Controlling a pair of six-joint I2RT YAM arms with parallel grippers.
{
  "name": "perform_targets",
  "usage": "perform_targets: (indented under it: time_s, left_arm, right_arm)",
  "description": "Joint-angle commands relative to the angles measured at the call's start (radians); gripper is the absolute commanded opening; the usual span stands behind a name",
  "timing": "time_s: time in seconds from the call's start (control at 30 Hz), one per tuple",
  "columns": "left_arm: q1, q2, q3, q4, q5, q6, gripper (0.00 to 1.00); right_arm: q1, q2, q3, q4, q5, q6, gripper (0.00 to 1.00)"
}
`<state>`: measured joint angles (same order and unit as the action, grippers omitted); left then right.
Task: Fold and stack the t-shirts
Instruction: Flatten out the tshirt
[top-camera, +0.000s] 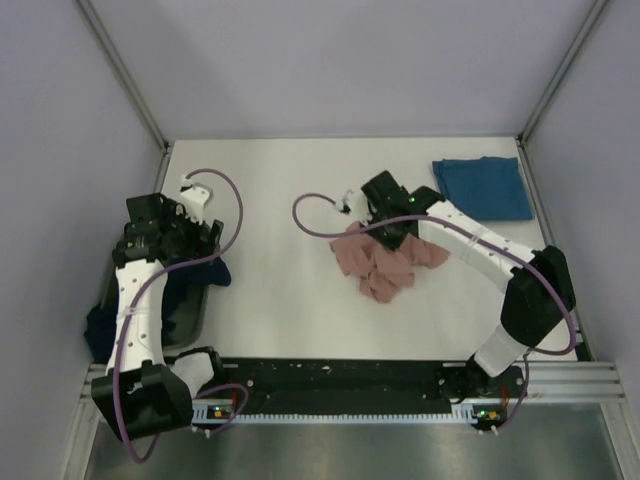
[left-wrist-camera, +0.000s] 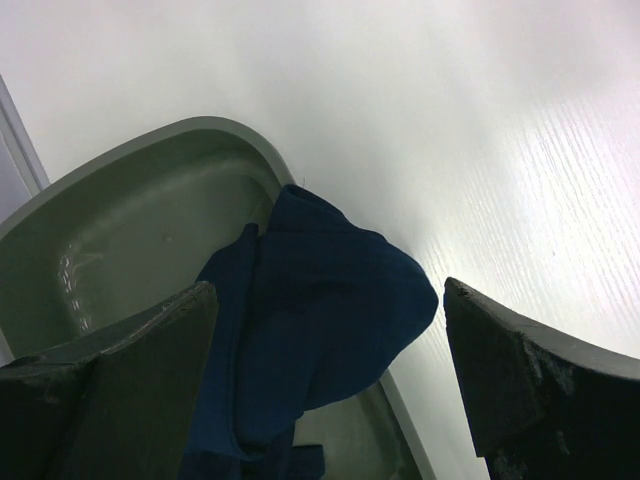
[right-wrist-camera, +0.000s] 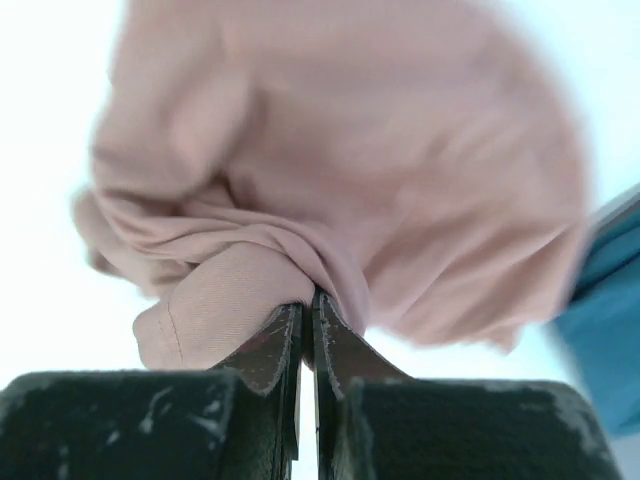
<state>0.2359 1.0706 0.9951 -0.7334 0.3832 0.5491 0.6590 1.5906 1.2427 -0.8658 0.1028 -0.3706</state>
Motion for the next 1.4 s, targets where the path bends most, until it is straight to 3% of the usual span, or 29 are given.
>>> perform_targets:
  time_s: [0.0,0.07,0.17,0.27,0.4,0.6,0.73,0.9,1.03,1.13,1.2,1.23,1.27,1.3,1.33,1.37]
  left_arm:
    - [-0.001,-0.034,0.023,0.057,-0.021,-0.039,0.99]
    - [0.003,-0.046,0.027,0.103,-0.068,-0.084,0.99]
    - [0.019,-0.064,0.028,0.173,-0.128,-0.147,0.99]
    - [0.034,-0.074,0.062,0.196,-0.167,-0.192,0.99]
    - [0.039,-0.08,0.092,0.239,-0.22,-0.213,0.99]
    - [0.039,-0.08,0.111,0.235,-0.19,-0.201,0.99]
    - [0.037,-0.071,0.091,0.218,-0.115,-0.175,0.99]
    - [-0.024,-0.04,0.06,0.122,0.062,-0.063,0.94]
    - [-0.26,-0.046,-0.015,0.088,-0.039,0.023,0.91]
    - [-0.316,-0.052,-0.055,0.089,-0.038,0.046,0.92]
    - [-0.329,-0.047,-0.064,0.078,-0.036,0.054,0.93]
    - [-0.333,-0.043,-0.07,0.077,-0.037,0.057,0.93]
    - [-0.337,-0.034,-0.076,0.069,-0.04,0.063,0.93]
    - [-0.339,-0.028,-0.078,0.066,-0.043,0.067,0.93]
    - [-0.339,-0.023,-0.081,0.063,-0.05,0.068,0.94]
    - [-0.339,-0.021,-0.085,0.063,-0.067,0.064,0.95]
  right_arm:
    - [0.128,-0.001,0.453,0.177,-0.098,-0.069,0.0]
    - [0.18,0.012,0.628,0.224,-0.284,-0.114,0.0]
    - [0.192,0.032,0.877,0.289,-0.631,-0.042,0.0]
    - [0.186,0.003,0.986,0.382,-0.834,0.015,0.0]
    - [0.03,-0.144,0.812,0.639,-1.018,0.204,0.0]
    - [-0.342,-0.354,0.202,0.98,-1.077,0.353,0.0]
    - [-0.541,-0.39,-0.161,1.166,-1.063,0.501,0.0]
    - [-0.572,-0.247,-0.247,0.992,-0.837,0.426,0.0]
    - [-0.585,-0.024,-0.07,0.869,-0.51,0.377,0.01]
    - [-0.602,0.173,0.244,0.585,-0.346,0.386,0.01]
    - [-0.601,0.248,0.398,0.506,-0.302,0.416,0.02]
    - [-0.602,0.268,0.455,0.489,-0.293,0.441,0.06]
    - [-0.601,0.282,0.493,0.473,-0.292,0.468,0.17]
    - [-0.599,0.29,0.53,0.453,-0.299,0.484,0.38]
    - [-0.596,0.295,0.558,0.417,-0.299,0.49,0.73]
    - [-0.585,0.287,0.578,0.381,-0.279,0.486,0.98]
